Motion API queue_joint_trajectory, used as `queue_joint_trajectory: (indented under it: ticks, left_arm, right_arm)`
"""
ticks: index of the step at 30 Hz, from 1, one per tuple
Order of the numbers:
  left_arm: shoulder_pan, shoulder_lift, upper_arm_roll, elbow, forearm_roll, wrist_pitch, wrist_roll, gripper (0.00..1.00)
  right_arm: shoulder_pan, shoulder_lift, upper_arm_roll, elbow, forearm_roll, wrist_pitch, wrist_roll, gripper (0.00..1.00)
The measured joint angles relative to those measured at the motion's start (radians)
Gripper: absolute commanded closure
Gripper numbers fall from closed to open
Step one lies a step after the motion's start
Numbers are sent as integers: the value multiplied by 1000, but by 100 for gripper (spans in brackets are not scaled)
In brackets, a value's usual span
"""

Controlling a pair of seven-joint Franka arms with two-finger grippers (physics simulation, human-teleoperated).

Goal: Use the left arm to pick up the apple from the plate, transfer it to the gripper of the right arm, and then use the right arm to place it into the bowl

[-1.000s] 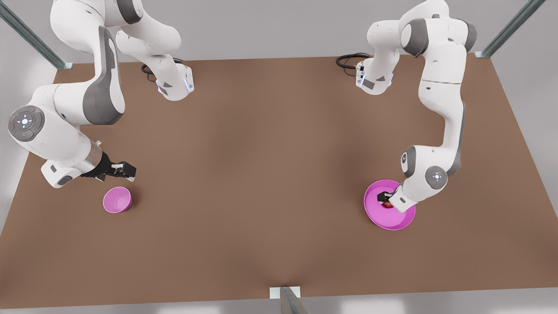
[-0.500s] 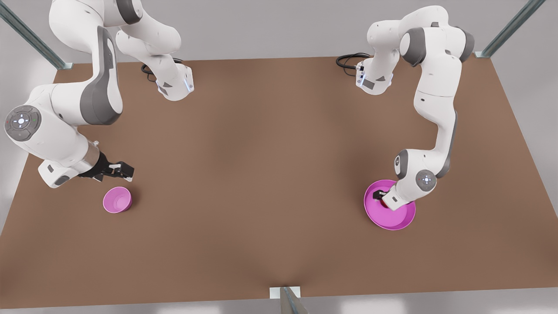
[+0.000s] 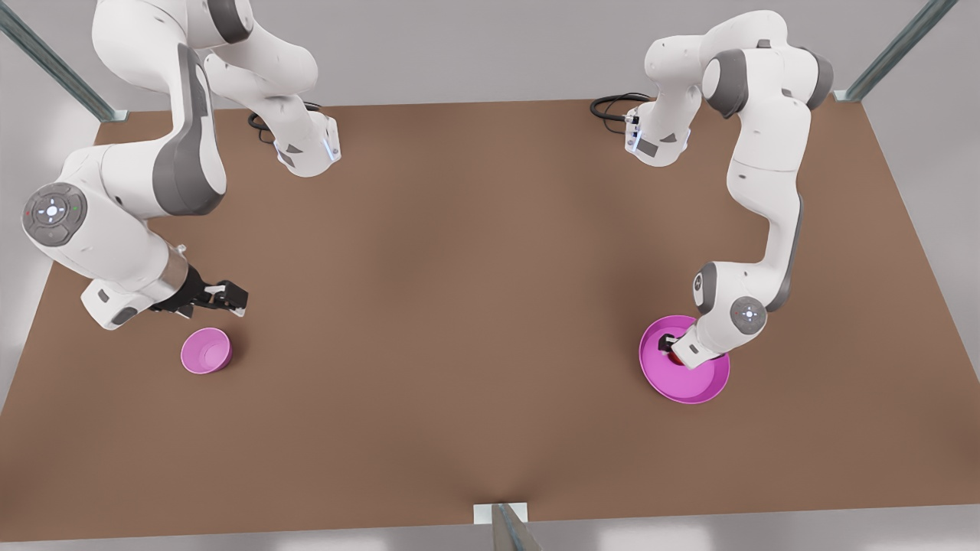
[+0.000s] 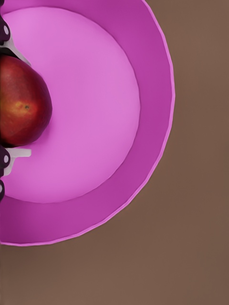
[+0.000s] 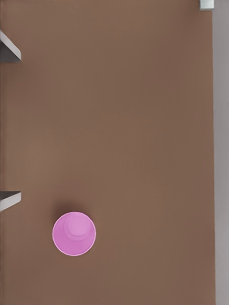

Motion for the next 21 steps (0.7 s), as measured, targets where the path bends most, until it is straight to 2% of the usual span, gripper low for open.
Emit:
queue_joint_trajectory:
  ticks: [3,8,11,14,17,21]
  left_arm:
    - [-1,-13,0,0,2,2,-1,26]
    - [-19,-113,-9,24,3,-42,-6,31]
    - [-23,-202,-82,105,-67,-155,-8,31]
    - [-51,-226,-186,197,-194,-275,-9,30]
    - [-148,-194,-218,271,-289,-335,-4,30]
    - [-204,-119,-285,350,-591,-322,121,30]
  right_arm:
    - [-1,0,0,0,1,-3,1,0]
    - [0,1,0,0,1,-4,2,0]
    - [0,2,0,0,2,-5,2,0]
    - [2,6,5,-1,6,-5,2,0]
    - [9,27,27,-3,123,2,4,0]
    - [11,106,48,-10,422,53,3,0]
